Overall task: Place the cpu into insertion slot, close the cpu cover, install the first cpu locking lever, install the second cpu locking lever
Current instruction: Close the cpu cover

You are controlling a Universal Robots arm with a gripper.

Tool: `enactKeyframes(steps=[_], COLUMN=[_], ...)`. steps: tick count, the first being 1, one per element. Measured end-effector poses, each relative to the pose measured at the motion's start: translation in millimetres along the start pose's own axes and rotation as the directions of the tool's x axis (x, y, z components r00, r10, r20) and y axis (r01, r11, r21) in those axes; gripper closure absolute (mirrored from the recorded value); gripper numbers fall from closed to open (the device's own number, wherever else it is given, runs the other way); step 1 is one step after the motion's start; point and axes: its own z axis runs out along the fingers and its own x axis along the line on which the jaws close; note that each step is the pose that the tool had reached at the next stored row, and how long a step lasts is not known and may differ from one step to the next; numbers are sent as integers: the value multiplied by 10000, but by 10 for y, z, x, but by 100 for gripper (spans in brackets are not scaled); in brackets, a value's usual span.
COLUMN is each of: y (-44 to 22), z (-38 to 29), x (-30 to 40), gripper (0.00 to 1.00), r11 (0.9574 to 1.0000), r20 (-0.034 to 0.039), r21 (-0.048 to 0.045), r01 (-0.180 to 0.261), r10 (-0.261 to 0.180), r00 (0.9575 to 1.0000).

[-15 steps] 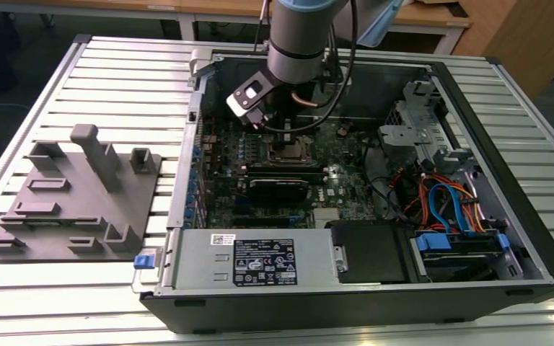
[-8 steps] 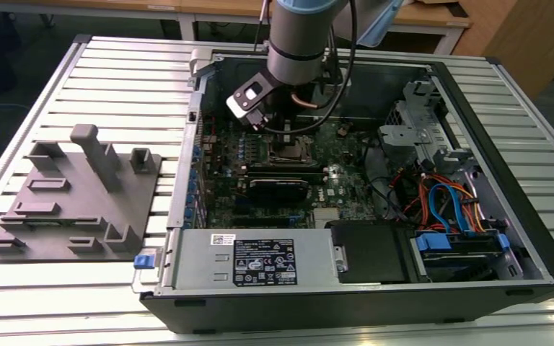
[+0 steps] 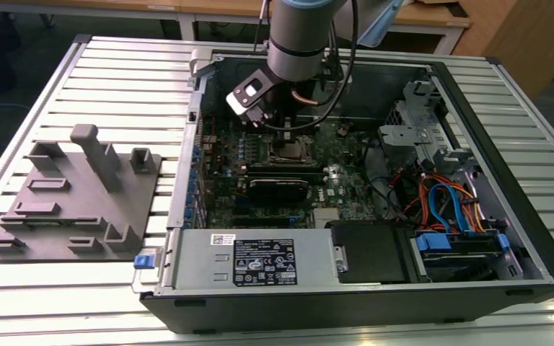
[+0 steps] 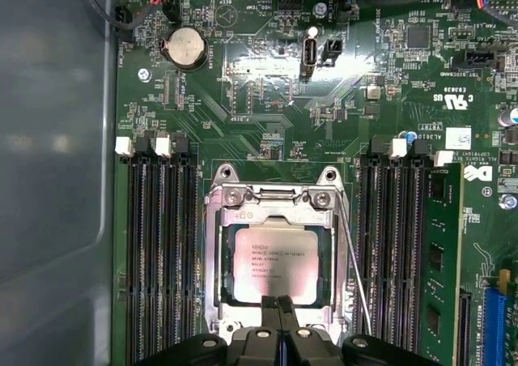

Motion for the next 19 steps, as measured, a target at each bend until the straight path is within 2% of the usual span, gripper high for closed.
enactKeyframes(steps=[7, 15, 19], y=[-2, -1, -4], z=[26, 94, 99], x=[-2, -7, -6], gripper=[90, 90, 90], r11=[10000, 10000, 10000], r20=[1, 12, 1], r21=[1, 10, 0], r01=[0, -1, -2], r10=[0, 1, 2], r00=[10000, 10000, 10000])
